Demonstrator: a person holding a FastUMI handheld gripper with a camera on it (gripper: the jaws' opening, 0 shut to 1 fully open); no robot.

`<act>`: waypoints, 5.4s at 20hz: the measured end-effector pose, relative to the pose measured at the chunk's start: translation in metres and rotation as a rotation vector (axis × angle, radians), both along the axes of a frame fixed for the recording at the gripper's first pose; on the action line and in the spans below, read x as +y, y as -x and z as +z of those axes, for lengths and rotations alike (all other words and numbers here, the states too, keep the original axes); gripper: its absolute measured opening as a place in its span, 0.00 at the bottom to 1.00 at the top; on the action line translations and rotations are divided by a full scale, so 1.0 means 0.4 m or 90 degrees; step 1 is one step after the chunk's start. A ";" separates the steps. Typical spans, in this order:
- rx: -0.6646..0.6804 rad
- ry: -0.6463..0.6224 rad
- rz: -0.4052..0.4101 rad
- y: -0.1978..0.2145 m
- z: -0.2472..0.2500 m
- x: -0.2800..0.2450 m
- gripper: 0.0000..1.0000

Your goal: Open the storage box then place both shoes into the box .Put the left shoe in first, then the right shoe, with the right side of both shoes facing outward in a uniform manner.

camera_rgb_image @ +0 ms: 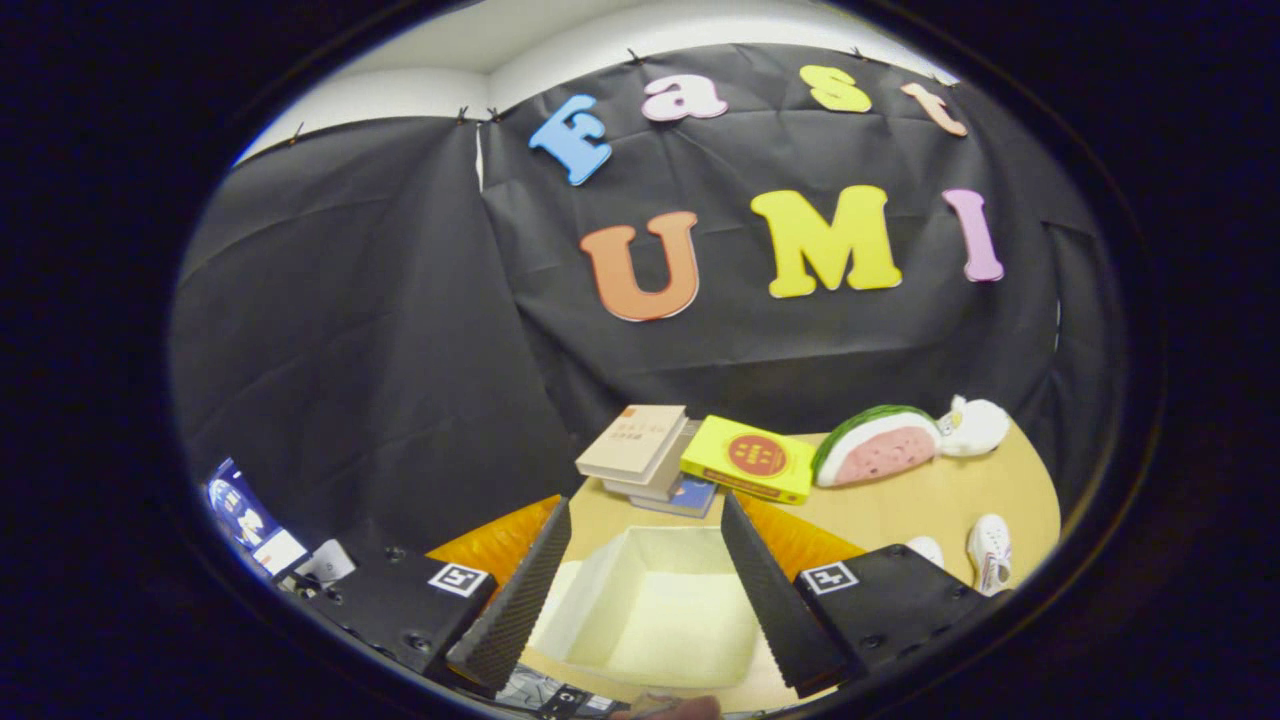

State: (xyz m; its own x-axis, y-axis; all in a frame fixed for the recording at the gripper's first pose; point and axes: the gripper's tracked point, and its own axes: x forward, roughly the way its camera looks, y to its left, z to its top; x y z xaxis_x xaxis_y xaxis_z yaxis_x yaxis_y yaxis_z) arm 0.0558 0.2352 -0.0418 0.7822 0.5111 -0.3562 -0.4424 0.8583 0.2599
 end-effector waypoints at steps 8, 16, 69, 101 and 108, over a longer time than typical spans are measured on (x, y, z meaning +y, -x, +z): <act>-0.015 0.021 -0.105 -0.100 -0.034 -0.364 0.98; 0.050 0.066 -0.143 -0.177 -0.235 -0.635 0.98; 0.482 0.003 -0.002 -0.116 -0.297 -0.102 0.06; 0.413 0.089 0.014 -0.048 -0.458 0.184 0.88; 0.320 0.099 -0.009 -0.045 -0.338 -0.065 0.90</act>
State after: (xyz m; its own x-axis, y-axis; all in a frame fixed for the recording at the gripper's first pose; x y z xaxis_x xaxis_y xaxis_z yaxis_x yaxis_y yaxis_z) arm 0.0739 0.2094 -0.1771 0.5020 0.4134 -0.7597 -0.2841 0.9085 0.3066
